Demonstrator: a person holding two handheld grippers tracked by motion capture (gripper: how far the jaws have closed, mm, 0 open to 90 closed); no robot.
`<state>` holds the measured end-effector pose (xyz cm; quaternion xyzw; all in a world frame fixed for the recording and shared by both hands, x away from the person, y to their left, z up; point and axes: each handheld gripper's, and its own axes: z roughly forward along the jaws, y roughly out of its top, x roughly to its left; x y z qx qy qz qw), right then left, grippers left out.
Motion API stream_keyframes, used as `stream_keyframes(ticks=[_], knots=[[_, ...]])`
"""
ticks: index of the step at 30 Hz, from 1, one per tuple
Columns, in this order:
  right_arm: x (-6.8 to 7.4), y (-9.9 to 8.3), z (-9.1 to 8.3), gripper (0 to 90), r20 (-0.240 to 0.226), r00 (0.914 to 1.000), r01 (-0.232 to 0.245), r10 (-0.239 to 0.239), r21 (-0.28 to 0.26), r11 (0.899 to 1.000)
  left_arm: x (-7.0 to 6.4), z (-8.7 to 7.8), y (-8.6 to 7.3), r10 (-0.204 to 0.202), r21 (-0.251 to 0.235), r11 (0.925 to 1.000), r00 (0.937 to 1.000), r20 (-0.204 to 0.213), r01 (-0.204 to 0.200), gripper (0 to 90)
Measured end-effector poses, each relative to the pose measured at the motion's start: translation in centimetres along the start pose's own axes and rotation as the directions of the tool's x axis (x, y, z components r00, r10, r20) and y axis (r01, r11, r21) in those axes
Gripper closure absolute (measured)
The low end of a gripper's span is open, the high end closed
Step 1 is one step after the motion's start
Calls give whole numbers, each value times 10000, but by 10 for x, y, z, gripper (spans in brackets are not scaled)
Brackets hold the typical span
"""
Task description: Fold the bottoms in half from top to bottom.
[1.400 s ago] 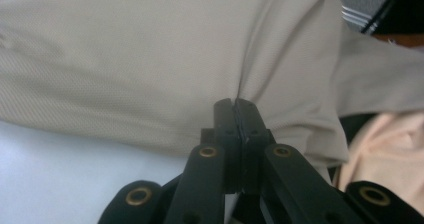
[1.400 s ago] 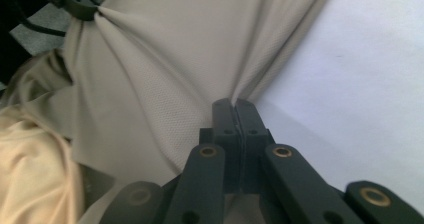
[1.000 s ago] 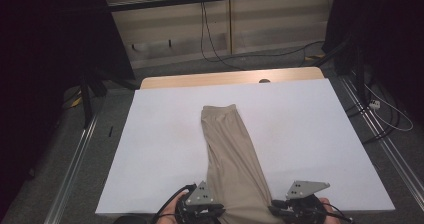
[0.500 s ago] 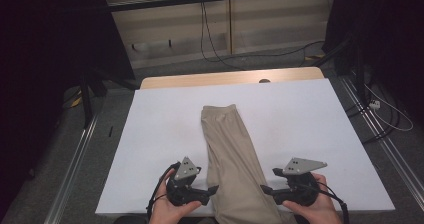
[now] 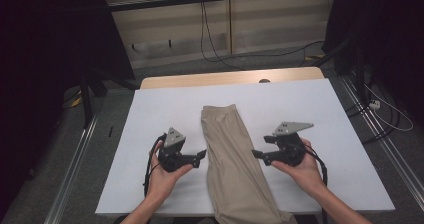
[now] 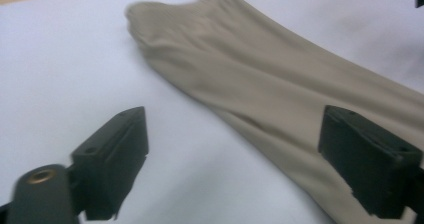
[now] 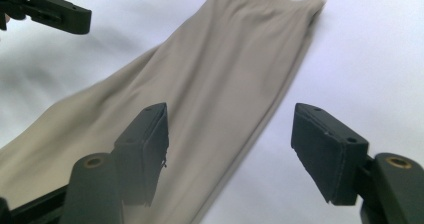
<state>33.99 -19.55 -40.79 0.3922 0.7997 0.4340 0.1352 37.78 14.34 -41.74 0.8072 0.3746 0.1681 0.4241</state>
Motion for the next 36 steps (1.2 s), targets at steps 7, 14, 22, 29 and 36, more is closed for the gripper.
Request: stream_keyframes(ticks=[7,14,22,29,36], knots=[[-25,32,36,402,-8,9999,-116,116,-144,9998,33,35,30,-498,-71,9987,9977,-457,495,183],[-47,57,84,472,586,9980,-233,216,273,9994,50,71,39,-135,551,9983,9965,-820,181,337],[-70,81,122,656,1079,9940,-278,197,742,9969,59,102,43,-610,862,9939,9936,-948,693,478],[-82,87,153,755,957,9937,-674,579,1002,9927,68,117,51,-728,1173,9897,9936,-864,827,661],[-94,78,166,782,1053,9878,-1260,1146,1096,9860,74,126,53,-1290,942,9863,9891,-705,1353,665]])
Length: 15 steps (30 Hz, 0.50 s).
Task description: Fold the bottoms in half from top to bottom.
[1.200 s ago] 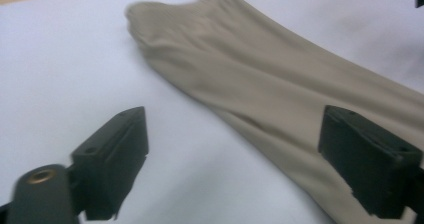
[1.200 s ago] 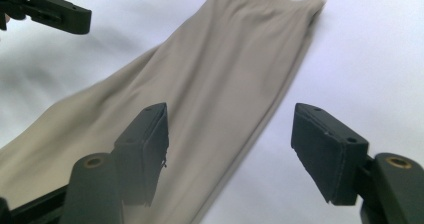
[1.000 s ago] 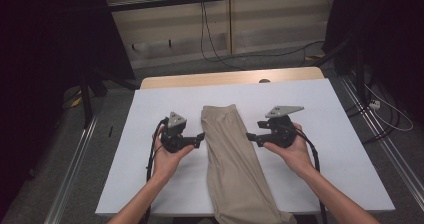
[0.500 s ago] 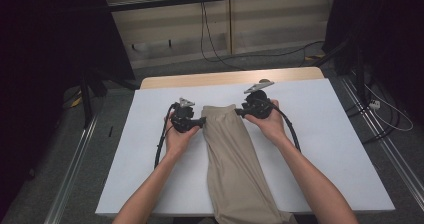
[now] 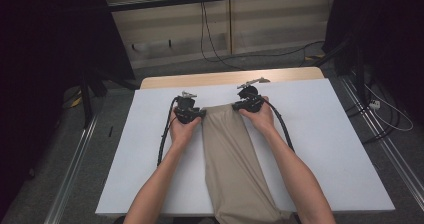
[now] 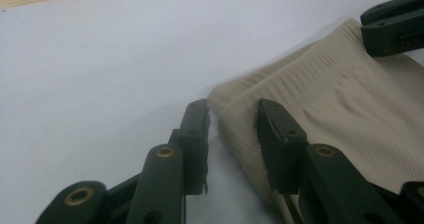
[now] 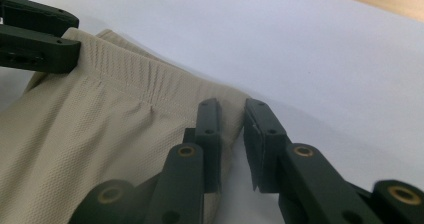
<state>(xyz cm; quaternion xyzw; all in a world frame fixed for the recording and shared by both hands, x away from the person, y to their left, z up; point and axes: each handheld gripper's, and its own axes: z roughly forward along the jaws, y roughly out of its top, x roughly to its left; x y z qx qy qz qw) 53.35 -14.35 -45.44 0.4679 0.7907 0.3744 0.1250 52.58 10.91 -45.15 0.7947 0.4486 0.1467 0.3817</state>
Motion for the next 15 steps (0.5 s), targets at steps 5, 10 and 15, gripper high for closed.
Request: stream_keyframes(ticks=[5,10,15], knots=[[-1,3,-3,666,-249,9996,-155,156,53,9999,-3,3,-1,453,84,9989,9990,-10,-453,725],[-12,9,-5,637,-501,9950,-880,865,-296,9957,1,3,-2,255,74,9996,9994,239,-257,728],[-11,2,8,626,-979,9907,-936,943,116,9955,5,2,-2,137,179,9997,9993,343,-143,724]])
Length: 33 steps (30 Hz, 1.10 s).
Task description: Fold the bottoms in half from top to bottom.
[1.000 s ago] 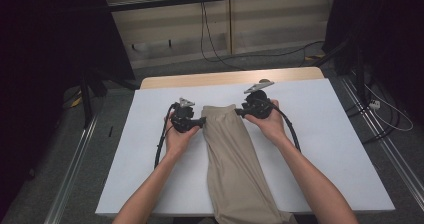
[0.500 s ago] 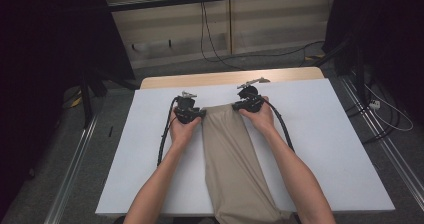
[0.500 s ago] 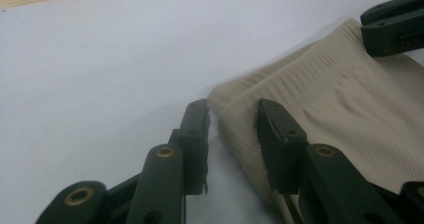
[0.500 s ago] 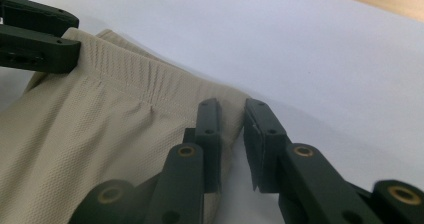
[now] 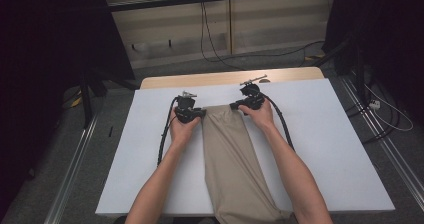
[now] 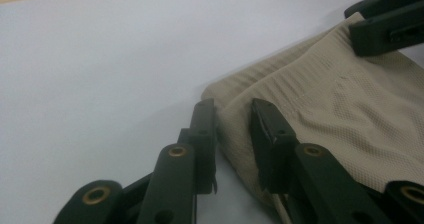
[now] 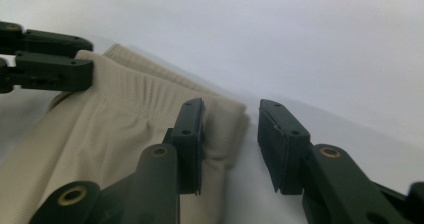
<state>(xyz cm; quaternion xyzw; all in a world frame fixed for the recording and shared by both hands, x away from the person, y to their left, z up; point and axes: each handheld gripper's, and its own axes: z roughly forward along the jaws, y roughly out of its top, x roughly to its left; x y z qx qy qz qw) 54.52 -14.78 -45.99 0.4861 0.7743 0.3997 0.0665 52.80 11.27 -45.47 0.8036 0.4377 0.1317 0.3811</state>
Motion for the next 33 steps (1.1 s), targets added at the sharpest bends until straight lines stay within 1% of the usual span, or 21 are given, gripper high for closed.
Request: stream_keyframes(ticks=[1,3,4,6,8,9,11,12,13,14,15,16,17,20,24,26,28,29,31,32,33], knots=[[1,-1,2,623,1,10000,13,-13,-9,10000,1,-1,0,-24,32,10000,10000,8,24,717],[1,0,2,630,-30,10000,13,-13,90,10000,2,-2,0,-19,121,9999,9999,-129,20,661],[0,1,2,639,-92,10000,-37,38,111,9999,2,-4,1,-113,131,9999,9999,-8,113,652],[1,1,2,707,-98,9999,-72,74,147,9999,4,-5,2,-109,63,9999,9999,-38,110,622],[0,-1,2,748,-264,9991,-340,344,181,9993,9,-6,1,-564,-55,9984,9981,252,566,560],[0,-1,1,770,-304,9989,-354,359,185,9992,11,-6,0,-666,-104,9977,9975,235,669,537],[0,-1,0,814,-321,9985,-439,445,206,9988,16,-6,-1,-1109,-187,9936,9930,413,1117,488],[0,-1,0,819,-303,9986,-437,443,206,9988,17,-5,-2,-1252,-125,9920,9910,482,1259,507],[1,0,0,823,-220,9991,-364,369,218,9991,16,-2,-2,-1207,-149,9925,9912,539,1217,524],[2,0,0,825,-151,9994,-296,300,213,9993,14,1,-3,-1044,-80,9944,9922,674,1052,571],[3,0,-1,827,-86,9996,-272,274,238,9993,12,4,-3,-1093,-97,9939,9911,759,1103,620],[3,0,-1,828,-69,9996,-273,275,237,9993,10,5,-3,-1128,-177,9933,9908,753,1145,628],[3,0,-1,829,-105,9995,-307,309,224,9993,9,7,-3,-1184,-190,9925,9883,958,1207,681],[2,-1,-2,830,-134,9995,-290,293,200,9994,7,7,-2,-1417,-86,9897,9857,909,1430,679],[2,-5,-6,831,-127,9998,-139,141,126,9998,5,8,-1,-1178,18,9930,9885,951,1181,692],[0,-7,-8,831,-246,9994,-246,247,47,9997,5,8,-1,-1326,95,9912,9858,1031,1323,723],[-1,-8,-8,832,-228,9991,-352,350,-53,9994,5,7,0,-1353,209,9908,9839,1167,1338,783],[0,-8,-8,832,-217,9992,-332,330,-78,9994,6,6,1,-1431,181,9897,9818,1248,1419,807],[2,-6,-10,833,-158,9996,-245,242,-201,9995,6,6,3,-1367,124,9906,9833,1204,1362,821],[2,-5,-12,833,-197,9995,-267,261,-297,9992,5,5,4,-1477,-27,9888,9813,1238,1491,823],[2,-3,-15,833,-165,9996,-240,233,-401,9989,5,4,7,-1472,-140,9886,9808,1280,1502,823]])
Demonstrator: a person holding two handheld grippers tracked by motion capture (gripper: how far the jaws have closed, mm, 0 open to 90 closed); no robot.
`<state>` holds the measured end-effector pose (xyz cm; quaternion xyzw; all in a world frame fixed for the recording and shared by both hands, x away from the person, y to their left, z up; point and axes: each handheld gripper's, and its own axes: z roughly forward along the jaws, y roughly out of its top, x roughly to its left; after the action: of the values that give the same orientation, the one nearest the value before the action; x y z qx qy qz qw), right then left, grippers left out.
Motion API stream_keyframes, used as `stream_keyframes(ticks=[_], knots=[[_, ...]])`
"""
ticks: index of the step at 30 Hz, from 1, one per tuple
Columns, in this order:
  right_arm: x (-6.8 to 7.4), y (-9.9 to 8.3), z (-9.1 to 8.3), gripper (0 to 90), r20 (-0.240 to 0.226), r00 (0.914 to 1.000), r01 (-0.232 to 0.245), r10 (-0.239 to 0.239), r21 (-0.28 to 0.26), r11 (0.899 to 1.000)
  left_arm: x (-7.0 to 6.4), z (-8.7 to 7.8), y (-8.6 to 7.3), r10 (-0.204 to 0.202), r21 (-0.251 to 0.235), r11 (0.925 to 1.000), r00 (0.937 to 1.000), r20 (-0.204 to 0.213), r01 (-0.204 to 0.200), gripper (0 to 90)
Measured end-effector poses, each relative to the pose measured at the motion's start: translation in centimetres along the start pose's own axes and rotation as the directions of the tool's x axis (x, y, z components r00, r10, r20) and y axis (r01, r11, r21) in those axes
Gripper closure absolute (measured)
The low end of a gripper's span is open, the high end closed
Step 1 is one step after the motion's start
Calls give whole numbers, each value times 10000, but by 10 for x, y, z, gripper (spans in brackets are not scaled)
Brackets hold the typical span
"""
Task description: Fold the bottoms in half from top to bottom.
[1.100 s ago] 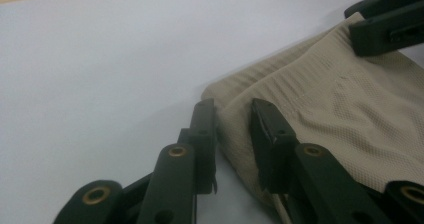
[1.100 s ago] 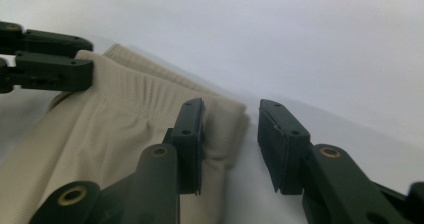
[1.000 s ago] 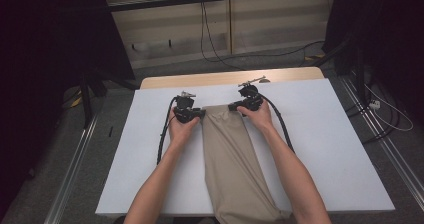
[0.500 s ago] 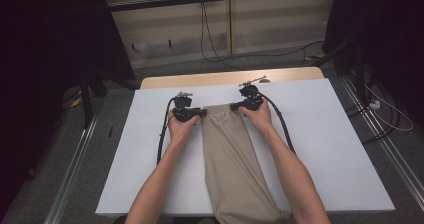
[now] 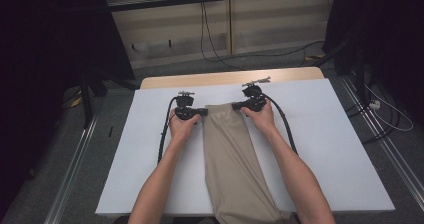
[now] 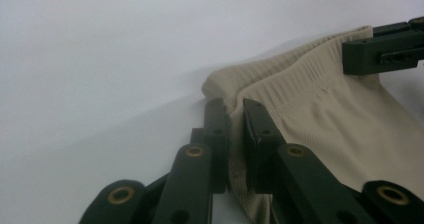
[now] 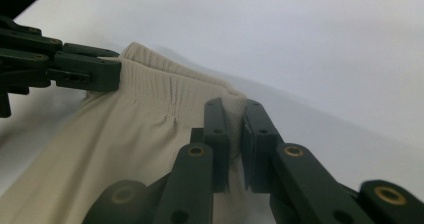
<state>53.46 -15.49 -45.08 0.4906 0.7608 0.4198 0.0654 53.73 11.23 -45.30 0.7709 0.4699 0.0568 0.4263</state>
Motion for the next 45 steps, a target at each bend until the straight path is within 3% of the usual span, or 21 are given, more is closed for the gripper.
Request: stream_keyframes(ticks=[3,10,21,25,26,28,29,37,40,42,43,45], knots=[[-2,8,-12,833,-4,10000,-64,64,-468,9989,-6,-6,13,194,-483,9987,9997,138,-187,822],[-3,36,-48,833,-40,9999,-154,150,-1711,9851,-23,-25,55,724,-1530,9858,9973,124,-696,823],[9,94,-107,832,283,9988,475,-408,-3020,9521,-51,-58,119,1699,-2770,9467,9855,-32,-1641,821],[14,114,-132,832,497,9972,703,-564,-3484,9347,-65,-71,148,2051,-3155,9278,9786,-148,-1992,822],[16,119,-137,832,612,9964,774,-593,-3598,9298,-68,-73,154,2239,-3121,9241,9743,-252,-2205,822],[18,124,-146,832,678,9956,852,-641,-3817,9203,-74,-80,162,2299,-3248,9188,9730,-214,-2242,821],[18,125,-150,832,698,9951,923,-706,-3887,9167,-76,-81,162,2375,-3212,9182,9711,-226,-2320,821],[10,94,-146,832,464,9977,621,-489,-3506,9345,-84,-76,124,2723,-2791,9249,9621,124,-2582,820],[14,80,-149,833,204,9988,497,-455,-3467,9367,-86,-83,110,2609,-2935,9266,9640,511,-2352,821],[19,69,-153,833,-51,9987,468,-516,-3421,9385,-90,-90,98,2740,-2923,9235,9605,495,-2483,821],[21,65,-155,833,-161,9985,440,-526,-3398,9395,-95,-95,90,2976,-2803,9189,9542,304,-2776,820],[30,54,-161,833,-152,9966,711,-806,-3308,9410,-100,-103,77,3145,-2862,9132,9483,422,-2902,821]])
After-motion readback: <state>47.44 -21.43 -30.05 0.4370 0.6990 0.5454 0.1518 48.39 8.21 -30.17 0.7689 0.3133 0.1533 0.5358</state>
